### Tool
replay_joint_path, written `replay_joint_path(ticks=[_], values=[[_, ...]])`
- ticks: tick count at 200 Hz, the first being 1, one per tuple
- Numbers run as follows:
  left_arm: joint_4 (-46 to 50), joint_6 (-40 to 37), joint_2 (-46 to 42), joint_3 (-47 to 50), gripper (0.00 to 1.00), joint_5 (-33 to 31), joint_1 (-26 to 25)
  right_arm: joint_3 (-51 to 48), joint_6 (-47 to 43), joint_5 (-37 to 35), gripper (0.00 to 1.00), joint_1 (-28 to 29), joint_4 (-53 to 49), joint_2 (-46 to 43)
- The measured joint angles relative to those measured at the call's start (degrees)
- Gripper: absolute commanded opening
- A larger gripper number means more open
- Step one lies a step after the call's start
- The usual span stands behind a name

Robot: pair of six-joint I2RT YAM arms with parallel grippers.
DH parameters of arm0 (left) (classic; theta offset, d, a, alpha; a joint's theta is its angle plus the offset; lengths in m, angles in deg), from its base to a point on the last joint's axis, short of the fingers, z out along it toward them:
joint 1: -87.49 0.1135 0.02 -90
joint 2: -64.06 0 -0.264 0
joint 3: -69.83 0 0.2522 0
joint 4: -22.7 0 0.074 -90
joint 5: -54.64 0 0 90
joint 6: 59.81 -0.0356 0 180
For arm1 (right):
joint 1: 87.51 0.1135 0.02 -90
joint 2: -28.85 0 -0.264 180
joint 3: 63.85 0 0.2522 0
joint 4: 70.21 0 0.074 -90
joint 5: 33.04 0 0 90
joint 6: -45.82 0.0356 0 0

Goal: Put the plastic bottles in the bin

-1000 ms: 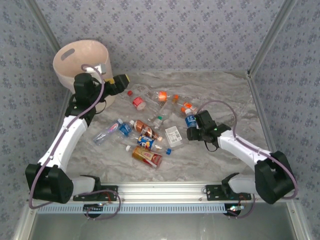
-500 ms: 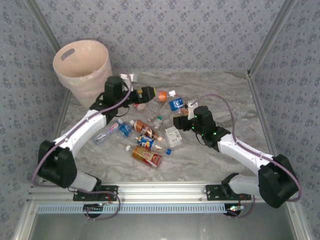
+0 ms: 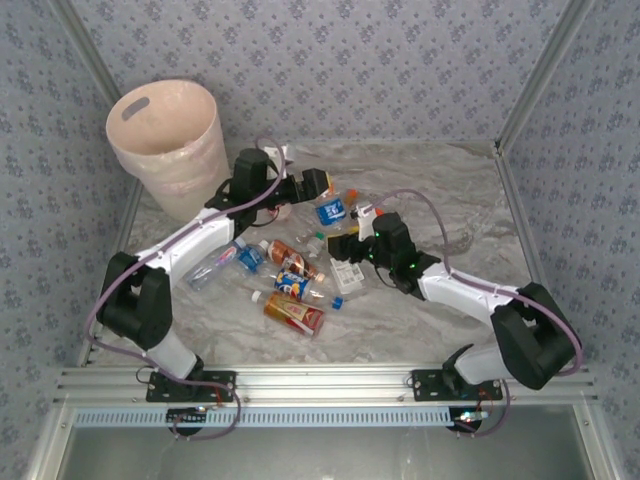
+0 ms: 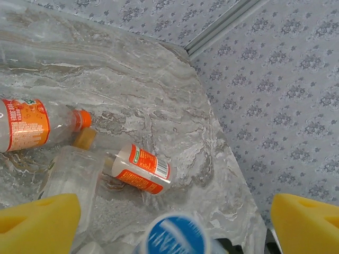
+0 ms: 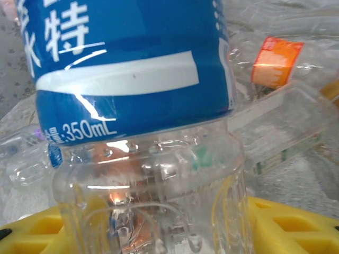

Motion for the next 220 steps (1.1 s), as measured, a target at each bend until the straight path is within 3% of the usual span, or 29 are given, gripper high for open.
replay_joint_path(ticks=[30,56,93,151,173,220], values=[[1.8,-1.0,0.3,-0.9,0.87,-1.7,-0.7,1.1,0.0,0.9,0.57,0.5,1.1,1.3],[3.3,-1.7,0.7,-1.0,0.7,-3.4,-0.8,1.1,0.2,0.9,0.58,0.5,2.4,1.3],[4.0,-2.1,1.0,-1.2,0.55,-3.5,-0.9,1.1,0.5,1.5,0.59,0.6,3.7,1.6],[3.9,-2.5,1.8,-1.7,0.42,-2.1,-1.3,1.1,1.6,2.5,0.62,0.6,3.7,2.1],[4.0,-2.8,1.8,-1.7,0.41,-1.9,-1.3,1.1,1.8,3.1,0.67,0.5,3.7,2.1],[4.0,-3.0,1.8,-1.7,0.41,-2.0,-1.3,1.6,1.7,5.3,0.91,0.4,3.0,2.1]])
